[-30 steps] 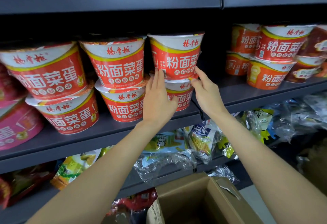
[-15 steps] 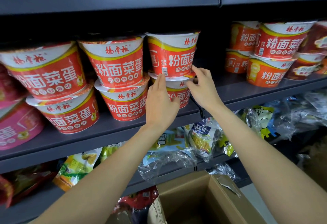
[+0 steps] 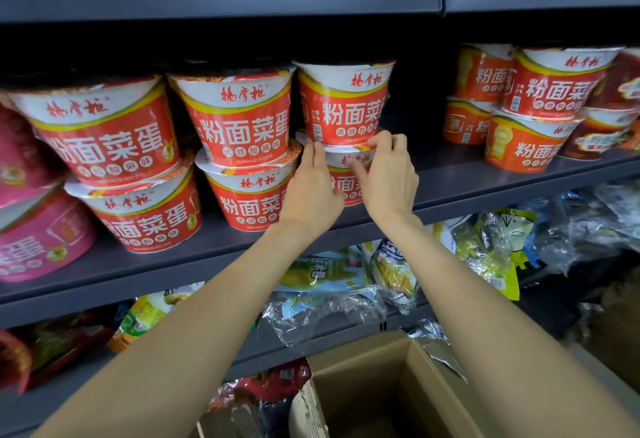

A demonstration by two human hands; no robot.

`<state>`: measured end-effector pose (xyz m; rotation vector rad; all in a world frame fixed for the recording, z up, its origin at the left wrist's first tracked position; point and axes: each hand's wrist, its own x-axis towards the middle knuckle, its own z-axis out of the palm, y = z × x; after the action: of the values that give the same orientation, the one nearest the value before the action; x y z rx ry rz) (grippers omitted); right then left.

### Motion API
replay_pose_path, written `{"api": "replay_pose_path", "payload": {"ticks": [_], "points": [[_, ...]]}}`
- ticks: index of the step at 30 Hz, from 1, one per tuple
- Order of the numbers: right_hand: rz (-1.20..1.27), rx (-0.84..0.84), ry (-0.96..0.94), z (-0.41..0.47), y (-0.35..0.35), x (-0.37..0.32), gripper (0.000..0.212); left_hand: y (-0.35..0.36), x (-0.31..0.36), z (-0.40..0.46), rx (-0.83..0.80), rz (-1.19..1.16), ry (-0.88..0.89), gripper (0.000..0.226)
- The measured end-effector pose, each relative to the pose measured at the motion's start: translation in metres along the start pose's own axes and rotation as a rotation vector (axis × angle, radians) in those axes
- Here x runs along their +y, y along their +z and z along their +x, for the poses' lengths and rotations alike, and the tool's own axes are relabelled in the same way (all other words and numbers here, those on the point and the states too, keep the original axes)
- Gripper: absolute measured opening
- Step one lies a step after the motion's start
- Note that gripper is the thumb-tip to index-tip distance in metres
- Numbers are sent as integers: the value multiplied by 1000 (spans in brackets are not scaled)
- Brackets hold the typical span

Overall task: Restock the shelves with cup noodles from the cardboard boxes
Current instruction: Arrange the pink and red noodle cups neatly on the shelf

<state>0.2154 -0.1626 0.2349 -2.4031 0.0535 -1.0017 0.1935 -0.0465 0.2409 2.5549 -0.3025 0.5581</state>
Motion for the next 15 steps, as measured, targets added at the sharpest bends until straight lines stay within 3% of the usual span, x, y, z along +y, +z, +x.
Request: {"api": "replay_pose_path", "payload": {"ticks": [4, 8, 11, 15], "points": [[307, 51, -19, 4, -4, 2, 54, -8, 2, 0, 99, -30, 5, 77], [606, -174, 60, 19, -8, 0, 76, -14, 5, 21, 84, -310, -90, 74], [633, -256, 45, 22, -13, -2, 80, -10, 7, 28, -17, -392, -95, 73], [579, -308, 9, 30, -16, 5, 77, -2, 3, 21, 14, -380, -29, 76]]}}
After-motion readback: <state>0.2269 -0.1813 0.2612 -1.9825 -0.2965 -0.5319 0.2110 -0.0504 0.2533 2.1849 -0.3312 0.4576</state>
